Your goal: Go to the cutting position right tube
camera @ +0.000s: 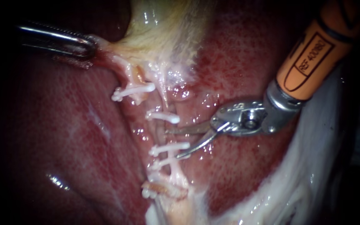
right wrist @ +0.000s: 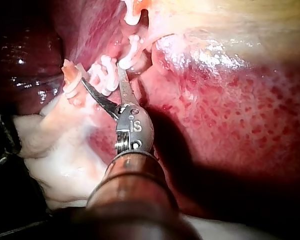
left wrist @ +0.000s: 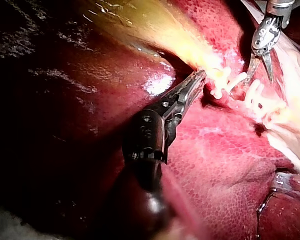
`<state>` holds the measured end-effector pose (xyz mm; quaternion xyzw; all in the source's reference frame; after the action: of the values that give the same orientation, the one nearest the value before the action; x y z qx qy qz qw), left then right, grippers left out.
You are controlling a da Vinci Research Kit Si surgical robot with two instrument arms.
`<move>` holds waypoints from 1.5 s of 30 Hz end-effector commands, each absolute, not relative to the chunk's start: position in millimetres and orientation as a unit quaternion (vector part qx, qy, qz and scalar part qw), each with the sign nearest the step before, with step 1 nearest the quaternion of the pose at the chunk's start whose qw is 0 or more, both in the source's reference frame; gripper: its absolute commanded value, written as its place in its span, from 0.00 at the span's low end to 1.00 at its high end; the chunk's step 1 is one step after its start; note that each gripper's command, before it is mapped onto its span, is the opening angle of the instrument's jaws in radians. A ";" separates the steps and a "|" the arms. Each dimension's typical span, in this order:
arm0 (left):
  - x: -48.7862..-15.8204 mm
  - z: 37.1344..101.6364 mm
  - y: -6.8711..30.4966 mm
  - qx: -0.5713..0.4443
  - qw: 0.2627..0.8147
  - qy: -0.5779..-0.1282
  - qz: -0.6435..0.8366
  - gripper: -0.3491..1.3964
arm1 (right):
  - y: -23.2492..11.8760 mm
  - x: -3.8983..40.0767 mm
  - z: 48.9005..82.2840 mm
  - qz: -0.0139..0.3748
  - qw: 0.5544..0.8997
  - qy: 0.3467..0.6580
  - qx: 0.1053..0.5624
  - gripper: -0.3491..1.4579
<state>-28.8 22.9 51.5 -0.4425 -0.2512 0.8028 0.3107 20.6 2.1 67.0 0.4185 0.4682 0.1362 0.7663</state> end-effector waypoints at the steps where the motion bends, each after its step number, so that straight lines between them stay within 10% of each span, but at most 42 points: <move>1: -28.8 51.5 22.9 -0.443 0.311 -0.251 0.803 0.00 | 2.3 20.5 67.1 0.138 0.770 0.464 0.415 0.89; 45: -29.0 51.5 23.0 -0.442 0.312 -0.250 0.803 0.00 | 0.9 29.9 67.0 0.146 0.683 0.537 0.474 0.87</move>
<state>-29.0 23.0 51.5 -0.4424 -0.2497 0.8030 0.3118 30.2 0.9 67.0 0.4731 0.5372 0.1461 0.6828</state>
